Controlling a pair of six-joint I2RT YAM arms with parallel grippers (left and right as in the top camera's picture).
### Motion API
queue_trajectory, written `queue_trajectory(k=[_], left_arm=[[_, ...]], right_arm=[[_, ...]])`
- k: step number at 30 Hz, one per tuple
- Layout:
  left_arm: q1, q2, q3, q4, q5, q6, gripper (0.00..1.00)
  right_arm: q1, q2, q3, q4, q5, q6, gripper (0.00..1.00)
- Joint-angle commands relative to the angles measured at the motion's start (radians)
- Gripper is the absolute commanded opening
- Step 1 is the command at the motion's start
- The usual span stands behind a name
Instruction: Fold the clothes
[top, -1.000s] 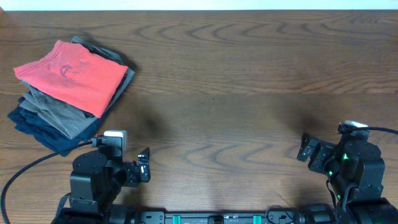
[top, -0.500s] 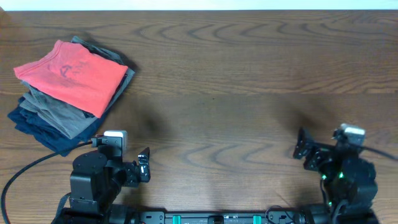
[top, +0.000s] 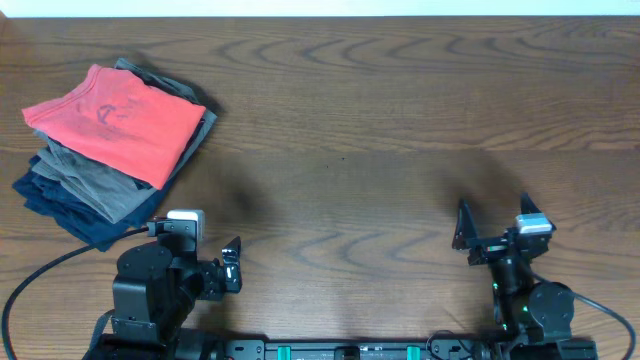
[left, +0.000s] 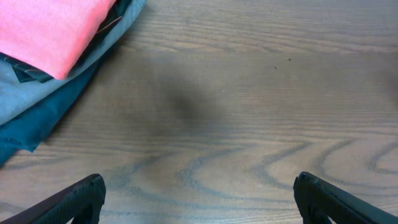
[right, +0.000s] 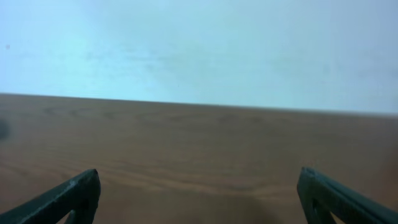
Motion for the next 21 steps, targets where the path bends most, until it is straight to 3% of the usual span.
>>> queue_trajectory(k=[1,21], left_arm=[[-0.001,-0.006,0.0,-0.003,-0.016,0.017,0.98],[-0.001,-0.006,0.0,-0.003,-0.016,0.017,0.98]], right_arm=[[0.011,-0.008,-0.058,0.021,-0.054,-0.127,0.99],[-0.003,-0.007,-0.057,-0.024,-0.05,-0.134,0.99]])
